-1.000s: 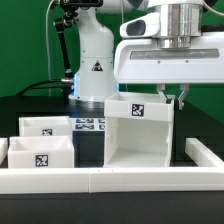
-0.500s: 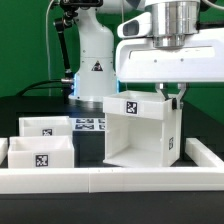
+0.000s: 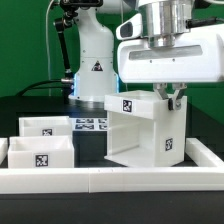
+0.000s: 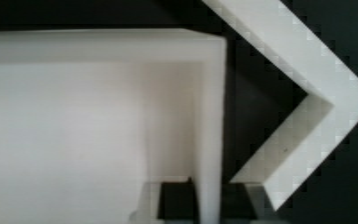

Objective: Assemble drawer

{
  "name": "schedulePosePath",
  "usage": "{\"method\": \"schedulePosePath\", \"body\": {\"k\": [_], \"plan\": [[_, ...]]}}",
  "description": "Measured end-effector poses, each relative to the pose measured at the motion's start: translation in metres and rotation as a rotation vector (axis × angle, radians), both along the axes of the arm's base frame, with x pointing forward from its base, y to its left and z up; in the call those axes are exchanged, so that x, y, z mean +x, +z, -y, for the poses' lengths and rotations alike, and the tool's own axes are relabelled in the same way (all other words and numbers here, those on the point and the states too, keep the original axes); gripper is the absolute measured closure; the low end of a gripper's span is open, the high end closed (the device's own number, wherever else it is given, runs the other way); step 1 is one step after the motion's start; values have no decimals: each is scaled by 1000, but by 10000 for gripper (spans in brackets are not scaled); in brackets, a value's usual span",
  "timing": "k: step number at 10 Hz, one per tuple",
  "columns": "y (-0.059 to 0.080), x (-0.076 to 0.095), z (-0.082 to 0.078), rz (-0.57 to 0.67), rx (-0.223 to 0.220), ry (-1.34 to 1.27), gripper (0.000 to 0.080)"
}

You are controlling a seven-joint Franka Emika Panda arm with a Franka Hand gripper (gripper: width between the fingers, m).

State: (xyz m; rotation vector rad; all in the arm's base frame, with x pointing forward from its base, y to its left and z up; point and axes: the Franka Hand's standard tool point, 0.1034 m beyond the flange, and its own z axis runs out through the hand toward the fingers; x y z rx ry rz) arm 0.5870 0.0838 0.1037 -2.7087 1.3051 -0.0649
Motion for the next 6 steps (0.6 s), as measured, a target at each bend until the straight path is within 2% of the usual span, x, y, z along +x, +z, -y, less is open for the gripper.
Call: {"method": "schedulePosePath", "body": {"k": [3,6], "plan": [[2,3,-4,6,16,-96,761],[-1,5,-6,-7,61,-294,761]]}}
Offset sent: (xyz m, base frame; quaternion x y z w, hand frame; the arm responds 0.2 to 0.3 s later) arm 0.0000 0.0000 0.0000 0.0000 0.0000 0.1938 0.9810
